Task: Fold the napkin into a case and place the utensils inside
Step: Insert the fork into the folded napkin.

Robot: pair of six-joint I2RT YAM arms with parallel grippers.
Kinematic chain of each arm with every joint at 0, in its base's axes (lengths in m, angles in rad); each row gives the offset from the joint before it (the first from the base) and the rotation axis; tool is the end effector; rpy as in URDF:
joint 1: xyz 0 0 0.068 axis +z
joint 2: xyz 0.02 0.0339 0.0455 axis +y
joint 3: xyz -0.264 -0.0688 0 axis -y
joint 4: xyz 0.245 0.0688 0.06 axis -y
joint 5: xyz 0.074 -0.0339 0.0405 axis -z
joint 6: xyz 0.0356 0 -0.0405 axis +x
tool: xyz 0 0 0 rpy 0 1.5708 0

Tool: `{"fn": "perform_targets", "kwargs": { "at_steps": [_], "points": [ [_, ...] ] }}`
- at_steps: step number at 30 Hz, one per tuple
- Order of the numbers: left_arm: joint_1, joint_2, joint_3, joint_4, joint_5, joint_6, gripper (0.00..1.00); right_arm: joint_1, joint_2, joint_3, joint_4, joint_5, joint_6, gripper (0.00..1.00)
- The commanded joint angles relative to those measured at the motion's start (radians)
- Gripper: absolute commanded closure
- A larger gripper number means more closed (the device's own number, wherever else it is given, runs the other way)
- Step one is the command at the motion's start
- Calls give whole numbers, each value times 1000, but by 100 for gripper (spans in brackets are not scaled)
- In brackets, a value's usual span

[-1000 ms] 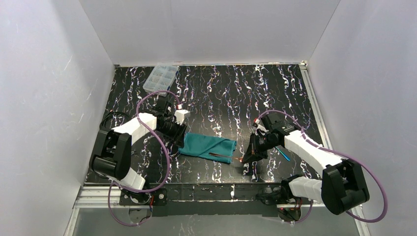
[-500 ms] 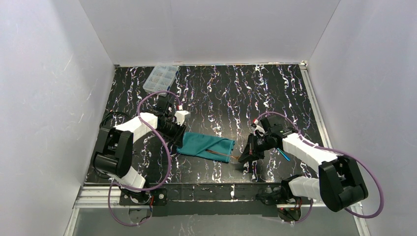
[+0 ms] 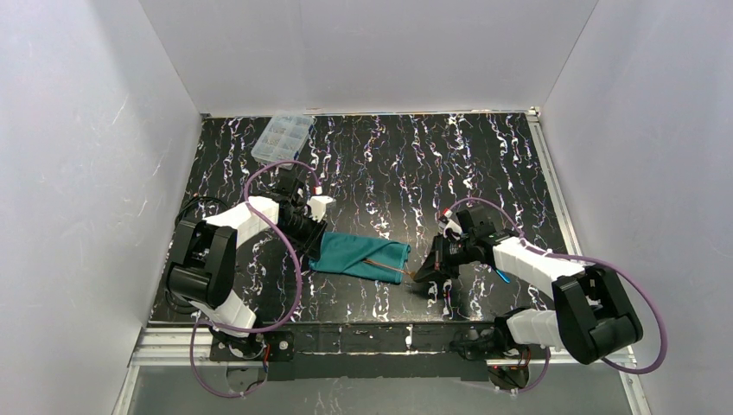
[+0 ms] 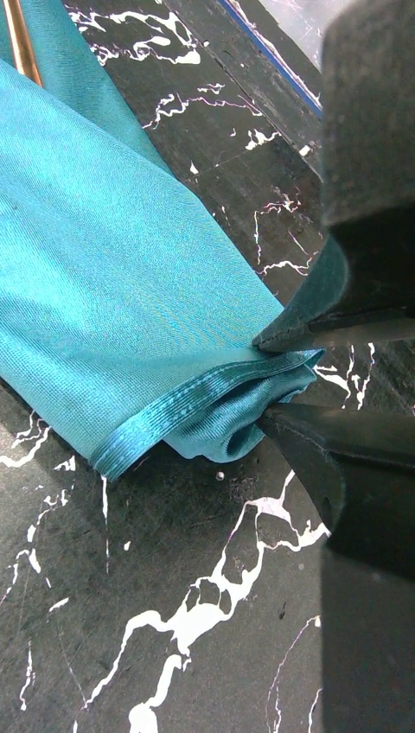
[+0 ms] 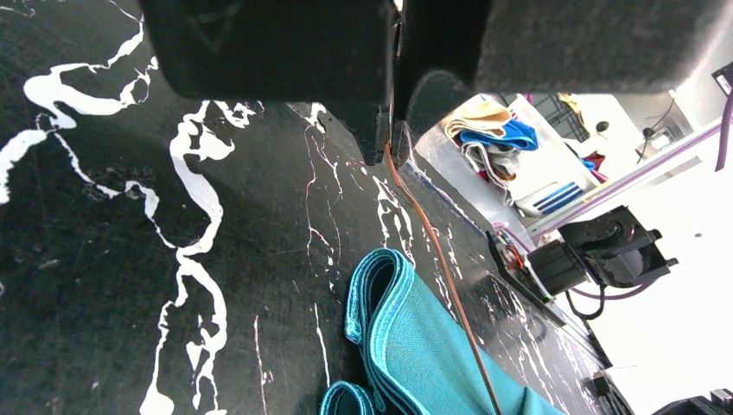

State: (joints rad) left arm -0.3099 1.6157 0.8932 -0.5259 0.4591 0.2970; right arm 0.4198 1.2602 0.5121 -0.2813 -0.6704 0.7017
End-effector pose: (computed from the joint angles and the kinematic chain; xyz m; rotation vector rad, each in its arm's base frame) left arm 0.2703 -0.1031 0.1598 0.9228 2.5968 -0.6464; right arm 0.1848 0.1067 0.1549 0.1244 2.7893 1.2300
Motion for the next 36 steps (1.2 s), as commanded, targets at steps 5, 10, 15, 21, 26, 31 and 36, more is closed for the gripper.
{"fn": "perform_targets", "kwargs": {
  "at_steps": [5,10,15,21,26,31,36],
  "points": [
    [-5,1,22,-47,0,23,75,27,57,24,108,-20,15,99],
    [-5,-6,18,-53,-4,33,77,60,97,58,136,-2,29,99],
    [-4,-13,15,-54,1,37,77,100,134,86,192,3,57,99],
    [-4,-14,15,-57,5,39,78,125,135,79,239,11,70,99],
    [-4,-10,18,-64,9,43,79,129,145,48,344,13,97,99],
    [-4,-10,20,-71,13,49,80,142,216,64,414,17,98,99],
    [-4,-11,20,-77,13,57,81,171,286,86,458,16,103,99]
  ]
}}
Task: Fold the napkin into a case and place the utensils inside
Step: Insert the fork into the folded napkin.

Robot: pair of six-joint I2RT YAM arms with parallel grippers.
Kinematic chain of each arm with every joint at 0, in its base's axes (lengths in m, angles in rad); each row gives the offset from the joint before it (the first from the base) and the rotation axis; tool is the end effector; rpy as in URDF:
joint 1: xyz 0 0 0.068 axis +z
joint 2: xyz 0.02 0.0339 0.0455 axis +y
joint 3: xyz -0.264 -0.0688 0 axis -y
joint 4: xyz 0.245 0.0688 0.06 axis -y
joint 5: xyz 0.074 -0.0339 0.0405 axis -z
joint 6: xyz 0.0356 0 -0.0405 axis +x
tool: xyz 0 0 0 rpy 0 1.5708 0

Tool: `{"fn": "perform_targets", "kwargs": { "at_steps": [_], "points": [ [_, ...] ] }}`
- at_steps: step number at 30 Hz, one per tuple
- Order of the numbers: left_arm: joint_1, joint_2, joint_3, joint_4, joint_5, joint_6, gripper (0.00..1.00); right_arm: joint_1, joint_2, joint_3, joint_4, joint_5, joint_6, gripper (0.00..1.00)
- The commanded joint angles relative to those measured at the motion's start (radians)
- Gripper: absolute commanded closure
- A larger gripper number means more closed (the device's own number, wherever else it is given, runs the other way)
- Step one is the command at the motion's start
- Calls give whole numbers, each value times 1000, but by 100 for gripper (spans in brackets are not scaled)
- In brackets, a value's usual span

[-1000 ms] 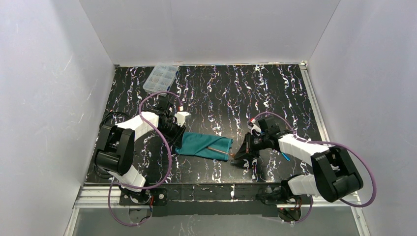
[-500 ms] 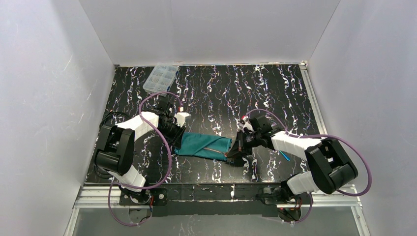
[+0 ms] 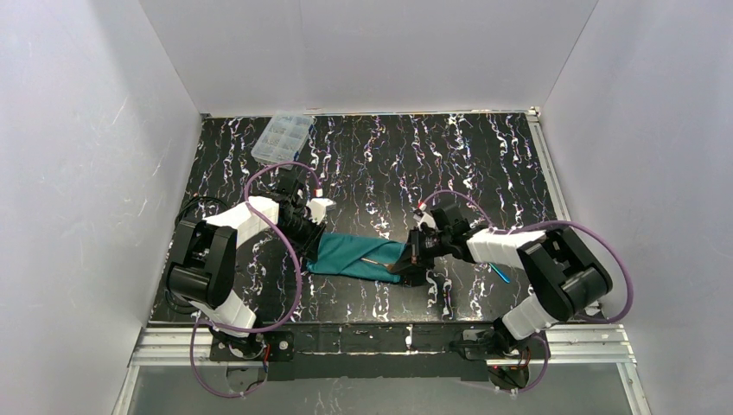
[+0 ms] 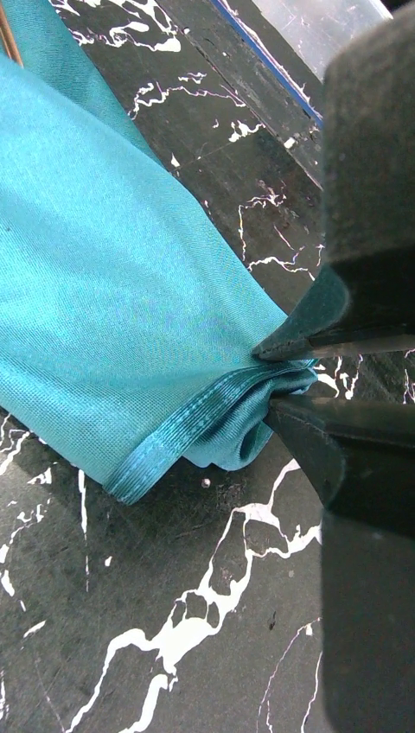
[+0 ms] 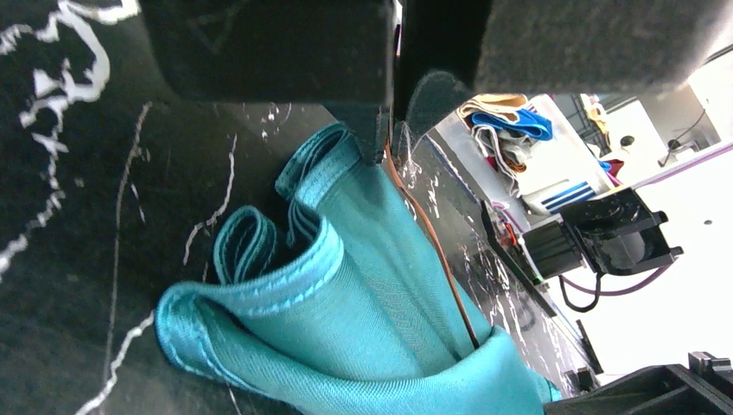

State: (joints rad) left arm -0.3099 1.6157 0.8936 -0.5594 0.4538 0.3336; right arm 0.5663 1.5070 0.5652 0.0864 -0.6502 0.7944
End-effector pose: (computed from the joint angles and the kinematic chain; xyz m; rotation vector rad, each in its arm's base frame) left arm 0.2672 -0.1020 0.1587 0.9681 2.6086 -0.6372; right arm 0.2103 0.1593 0.1369 -0.0304 2.6922 1.3280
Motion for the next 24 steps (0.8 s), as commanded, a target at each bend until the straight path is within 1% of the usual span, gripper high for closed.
{"fn": "perform_targets", "kwargs": {
  "at_steps": [1,6,12,16,18,19,21,22,24],
  "points": [
    [-3,-11,20,-44,20,22,81,29,50,34,103,-5,15,99],
    [-5,-12,19,-49,17,36,82,62,87,46,161,-1,30,99],
    [-5,-12,17,-53,23,40,83,72,114,58,203,5,35,99],
    [-5,-13,16,-56,22,48,83,77,132,80,198,24,24,99],
    [-4,-16,16,-61,18,55,84,76,130,98,167,48,4,99],
    [-4,-19,16,-63,17,59,84,75,122,111,127,65,-17,91],
    [-5,-25,15,-67,12,64,84,75,93,140,48,114,-52,57],
    [-5,-26,17,-69,11,66,84,76,72,154,6,140,-72,44],
    [-4,-27,19,-74,11,67,84,77,29,179,-75,187,-109,24]
  ]
}}
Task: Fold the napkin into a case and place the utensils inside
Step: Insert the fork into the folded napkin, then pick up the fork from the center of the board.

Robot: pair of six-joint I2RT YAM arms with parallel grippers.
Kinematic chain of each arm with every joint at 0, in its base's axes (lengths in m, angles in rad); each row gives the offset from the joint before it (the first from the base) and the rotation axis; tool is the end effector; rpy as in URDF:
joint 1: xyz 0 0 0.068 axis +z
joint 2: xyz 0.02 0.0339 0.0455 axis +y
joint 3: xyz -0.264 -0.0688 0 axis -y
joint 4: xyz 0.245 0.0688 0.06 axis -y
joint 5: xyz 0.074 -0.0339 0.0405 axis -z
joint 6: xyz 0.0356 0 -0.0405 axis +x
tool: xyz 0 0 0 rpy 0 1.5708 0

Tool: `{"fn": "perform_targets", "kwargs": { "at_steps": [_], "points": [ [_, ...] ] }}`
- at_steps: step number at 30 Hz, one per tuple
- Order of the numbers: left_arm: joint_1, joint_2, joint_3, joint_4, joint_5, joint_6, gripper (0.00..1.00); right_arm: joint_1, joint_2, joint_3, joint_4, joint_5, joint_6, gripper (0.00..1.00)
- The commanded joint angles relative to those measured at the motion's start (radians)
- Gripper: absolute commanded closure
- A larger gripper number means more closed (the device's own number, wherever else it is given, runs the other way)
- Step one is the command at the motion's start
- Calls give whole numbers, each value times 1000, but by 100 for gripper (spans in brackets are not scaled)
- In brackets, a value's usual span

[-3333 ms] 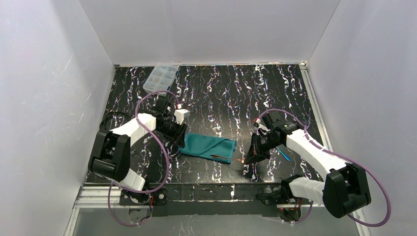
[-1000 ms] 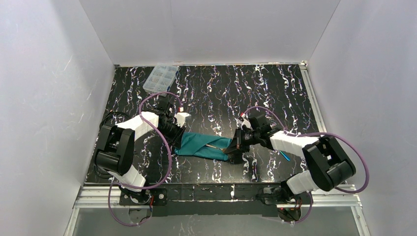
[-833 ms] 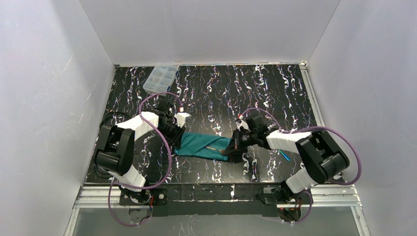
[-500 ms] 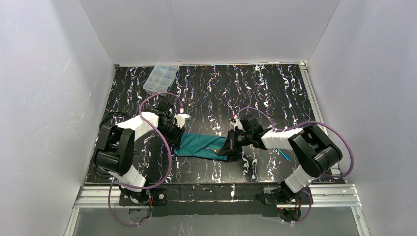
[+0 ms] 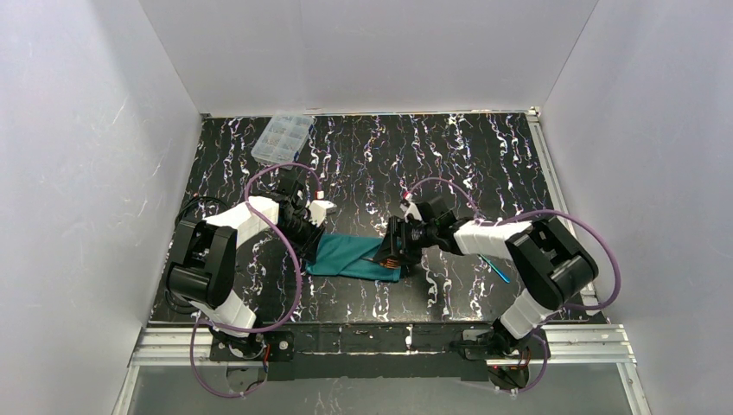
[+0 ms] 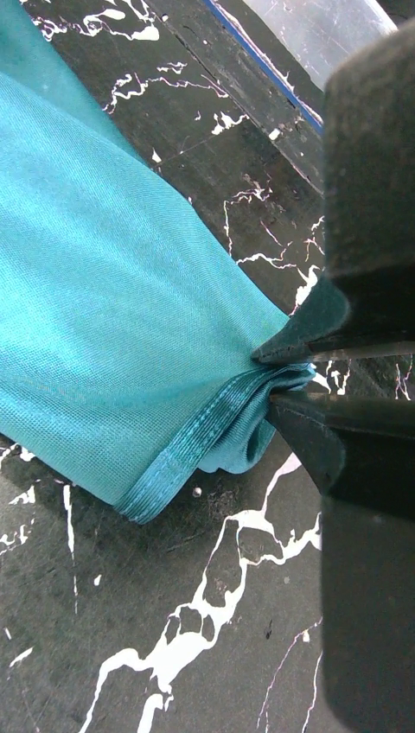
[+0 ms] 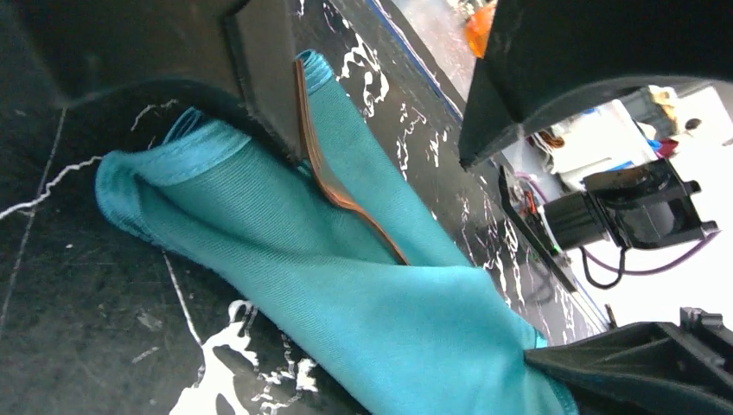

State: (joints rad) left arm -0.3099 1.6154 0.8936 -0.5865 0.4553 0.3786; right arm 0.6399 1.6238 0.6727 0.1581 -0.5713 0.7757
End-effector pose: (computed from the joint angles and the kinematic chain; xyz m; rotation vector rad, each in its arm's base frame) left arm 0.2646 -0.1012 0.1581 1.0249 2.6051 -0.6352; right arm 0.2276 0.1934 0.1385 -0.1365 2.6293 1.2797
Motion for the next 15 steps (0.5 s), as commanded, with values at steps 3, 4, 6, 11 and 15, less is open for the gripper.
{"fn": "perform_targets", "kwargs": {
  "at_steps": [3,4,6,11,15],
  "points": [
    [-4,-23,21,-50,8,24,84,2,-134,122,-308,152,-145,9],
    [-4,-22,22,-49,7,24,84,3,-152,131,-348,163,-158,8],
    [-4,-22,24,-50,6,25,84,2,-185,153,-439,194,-191,4],
    [-4,-36,29,-59,5,20,83,2,-231,242,-719,338,-272,1],
    [0,-53,56,-83,-6,7,75,0,-255,335,-886,548,-294,1]
  ]
}}
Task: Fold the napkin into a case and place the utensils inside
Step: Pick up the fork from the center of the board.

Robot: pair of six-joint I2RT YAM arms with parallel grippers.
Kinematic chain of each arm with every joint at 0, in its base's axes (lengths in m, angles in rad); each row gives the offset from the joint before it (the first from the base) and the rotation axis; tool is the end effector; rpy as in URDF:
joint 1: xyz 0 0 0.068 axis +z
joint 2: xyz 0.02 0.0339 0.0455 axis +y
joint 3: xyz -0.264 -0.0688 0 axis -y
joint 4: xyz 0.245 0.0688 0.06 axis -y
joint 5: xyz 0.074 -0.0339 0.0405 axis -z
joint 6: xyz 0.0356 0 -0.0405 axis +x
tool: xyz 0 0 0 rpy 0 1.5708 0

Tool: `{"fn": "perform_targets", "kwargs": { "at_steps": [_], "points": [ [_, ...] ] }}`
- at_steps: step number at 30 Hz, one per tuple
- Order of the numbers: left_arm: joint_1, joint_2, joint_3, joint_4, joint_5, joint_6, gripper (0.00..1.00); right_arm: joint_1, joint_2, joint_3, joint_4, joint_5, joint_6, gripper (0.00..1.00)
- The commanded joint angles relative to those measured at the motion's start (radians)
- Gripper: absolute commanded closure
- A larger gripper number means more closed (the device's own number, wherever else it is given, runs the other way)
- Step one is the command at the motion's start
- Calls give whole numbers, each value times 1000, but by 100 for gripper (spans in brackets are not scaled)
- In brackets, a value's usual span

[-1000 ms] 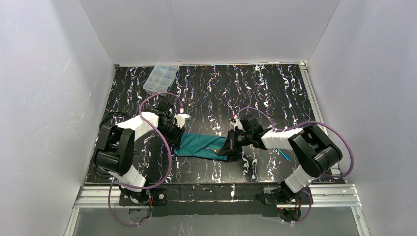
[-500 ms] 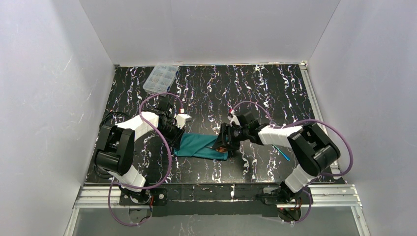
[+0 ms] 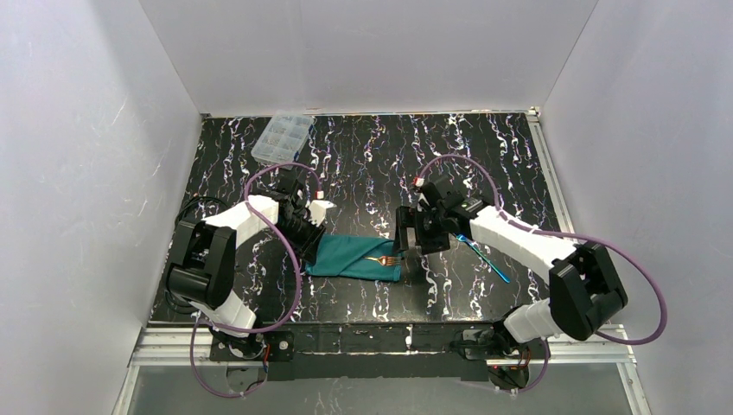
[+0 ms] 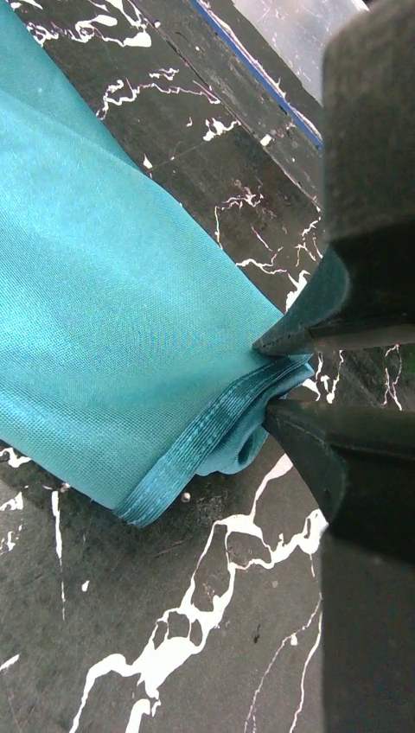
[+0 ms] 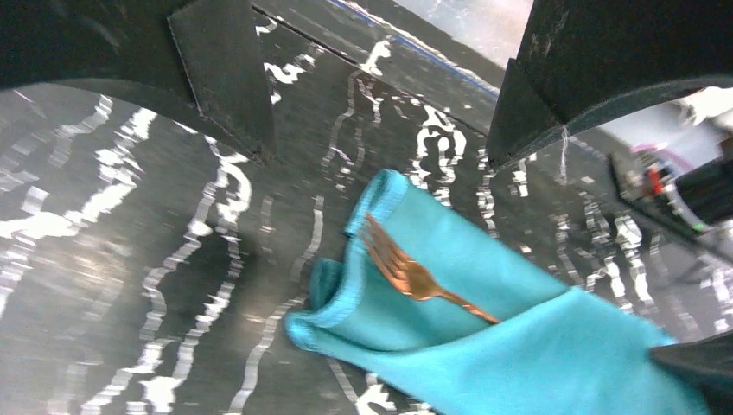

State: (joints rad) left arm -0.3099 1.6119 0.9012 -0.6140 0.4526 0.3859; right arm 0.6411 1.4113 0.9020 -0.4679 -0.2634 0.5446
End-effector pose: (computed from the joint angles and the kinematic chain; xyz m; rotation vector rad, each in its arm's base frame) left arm 0.2633 -0.1007 0.1601 1.0344 2.6174 -0.6340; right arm 0.2203 0.1760 0.2172 -0.2389 2.6847 0.7561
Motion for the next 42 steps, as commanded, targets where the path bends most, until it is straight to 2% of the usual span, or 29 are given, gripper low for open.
{"fn": "perform_targets", "kwargs": {
  "at_steps": [1,3,6,8,9,12,13,16,20,24,28,34,37,38,42],
  "points": [
    [5,-53,60,-65,-3,-4,72,-5,-45,137,-302,337,-60,1],
    [19,-61,86,-96,2,-11,63,-15,-45,188,-363,502,-52,1],
    [39,-77,123,-150,7,-8,47,-54,-14,238,-375,605,-65,1],
    [54,-93,150,-184,5,-10,41,-70,35,270,-378,671,-76,1],
    [64,-105,161,-201,7,-12,35,-76,70,286,-386,700,-77,1],
    [95,-145,198,-254,15,-16,4,-77,172,325,-420,789,-81,1],
    [107,-158,210,-271,15,-14,2,-79,196,328,-418,816,-81,1],
    [147,-185,253,-325,21,-5,1,-81,248,323,-374,873,-82,5],
    [216,-192,333,-392,17,2,1,-84,288,310,-313,903,-81,19],
    [262,-192,399,-430,-12,14,2,-90,316,297,-269,892,-82,27],
    [280,-206,433,-430,-27,26,2,-96,350,278,-238,872,-75,39],
    [291,-205,469,-432,-21,20,2,-102,397,246,-196,855,-74,34],
    [293,-209,471,-432,-21,18,1,-113,404,226,-173,840,-71,37],
    [293,-208,469,-432,-20,17,1,-118,404,221,-165,836,-69,40],
    [295,-215,453,-427,-24,16,2,-133,402,201,-140,818,-70,67]
  ]
}}
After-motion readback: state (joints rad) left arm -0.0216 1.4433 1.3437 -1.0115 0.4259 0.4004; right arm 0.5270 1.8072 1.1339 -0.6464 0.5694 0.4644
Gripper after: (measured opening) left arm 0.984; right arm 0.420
